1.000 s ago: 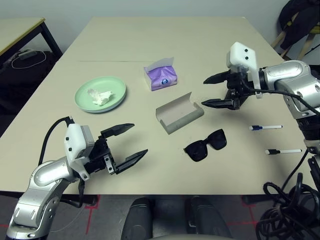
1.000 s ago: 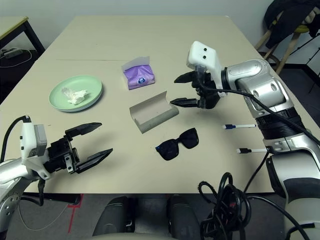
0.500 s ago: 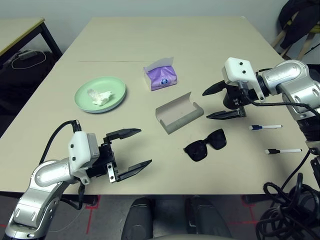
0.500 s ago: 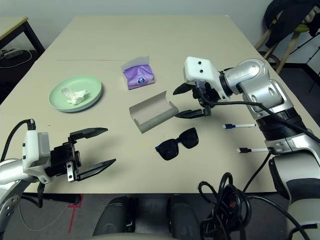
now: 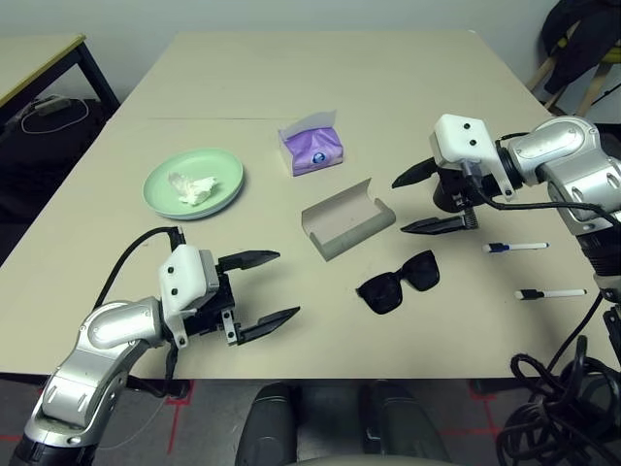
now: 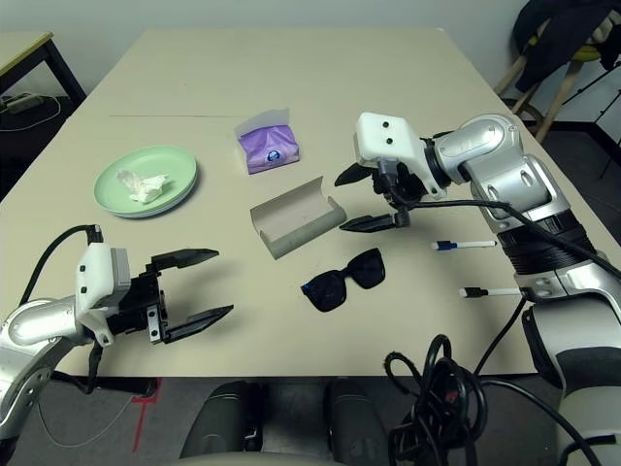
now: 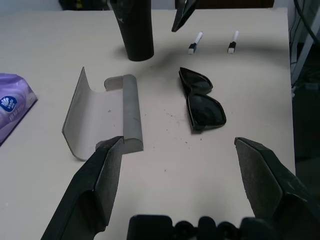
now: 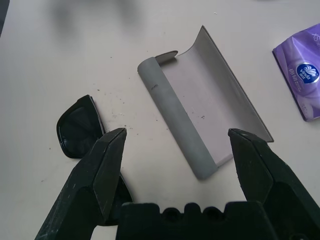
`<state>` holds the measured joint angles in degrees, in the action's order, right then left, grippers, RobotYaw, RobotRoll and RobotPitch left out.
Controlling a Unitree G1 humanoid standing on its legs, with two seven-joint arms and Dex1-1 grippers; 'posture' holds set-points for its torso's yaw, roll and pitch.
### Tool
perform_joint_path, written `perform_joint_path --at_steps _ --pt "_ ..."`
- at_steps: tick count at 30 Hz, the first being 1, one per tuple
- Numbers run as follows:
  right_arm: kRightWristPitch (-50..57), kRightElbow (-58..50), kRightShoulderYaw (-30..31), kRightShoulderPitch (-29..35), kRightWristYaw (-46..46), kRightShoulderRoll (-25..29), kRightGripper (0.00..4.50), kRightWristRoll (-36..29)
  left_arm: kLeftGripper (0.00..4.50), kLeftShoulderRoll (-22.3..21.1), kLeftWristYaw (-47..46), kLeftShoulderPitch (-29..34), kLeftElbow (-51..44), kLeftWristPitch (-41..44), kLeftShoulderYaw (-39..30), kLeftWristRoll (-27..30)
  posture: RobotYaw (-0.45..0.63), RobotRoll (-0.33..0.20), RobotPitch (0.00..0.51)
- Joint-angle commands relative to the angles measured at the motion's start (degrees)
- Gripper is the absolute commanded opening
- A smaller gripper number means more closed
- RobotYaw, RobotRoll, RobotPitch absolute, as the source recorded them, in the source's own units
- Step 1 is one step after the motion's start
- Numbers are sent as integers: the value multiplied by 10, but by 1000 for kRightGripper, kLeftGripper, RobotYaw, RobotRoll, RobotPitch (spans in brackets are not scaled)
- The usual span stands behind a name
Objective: Organize and tidy the items on the table.
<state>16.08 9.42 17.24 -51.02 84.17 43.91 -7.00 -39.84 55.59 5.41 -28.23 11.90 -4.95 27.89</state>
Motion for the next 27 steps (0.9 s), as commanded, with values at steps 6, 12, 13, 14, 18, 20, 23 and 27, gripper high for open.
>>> perform_joint_path --at_steps 6,12,13,14,18,20,23,27 --pt "-14 -9 3 3 27 10 4500 4 4460 22 33 5 12 -48 -17 38 136 0 101" --pt "-28 -16 12 1 48 12 4500 12 4460 2 87 28 21 -68 -16 45 136 0 101" --pt "-31 -17 13 1 50 12 4500 14 4460 0 92 28 23 -72 -15 44 136 0 101" --pt "-31 -20 14 1 53 11 4500 14 4460 -1 92 27 26 -74 -15 40 136 0 102" --pt "-30 -57 38 4 80 17 4500 20 4460 -16 110 27 45 -85 -6 22 131 0 103" --pt "-22 -68 46 2 83 17 4500 24 4460 -22 114 28 49 -85 0 16 129 0 103" --pt "-23 -82 59 1 83 19 4500 24 4460 -23 111 24 54 -83 8 10 127 0 103" --pt "-30 -98 75 4 83 30 4500 20 4460 -21 108 18 61 -83 17 1 126 0 102"
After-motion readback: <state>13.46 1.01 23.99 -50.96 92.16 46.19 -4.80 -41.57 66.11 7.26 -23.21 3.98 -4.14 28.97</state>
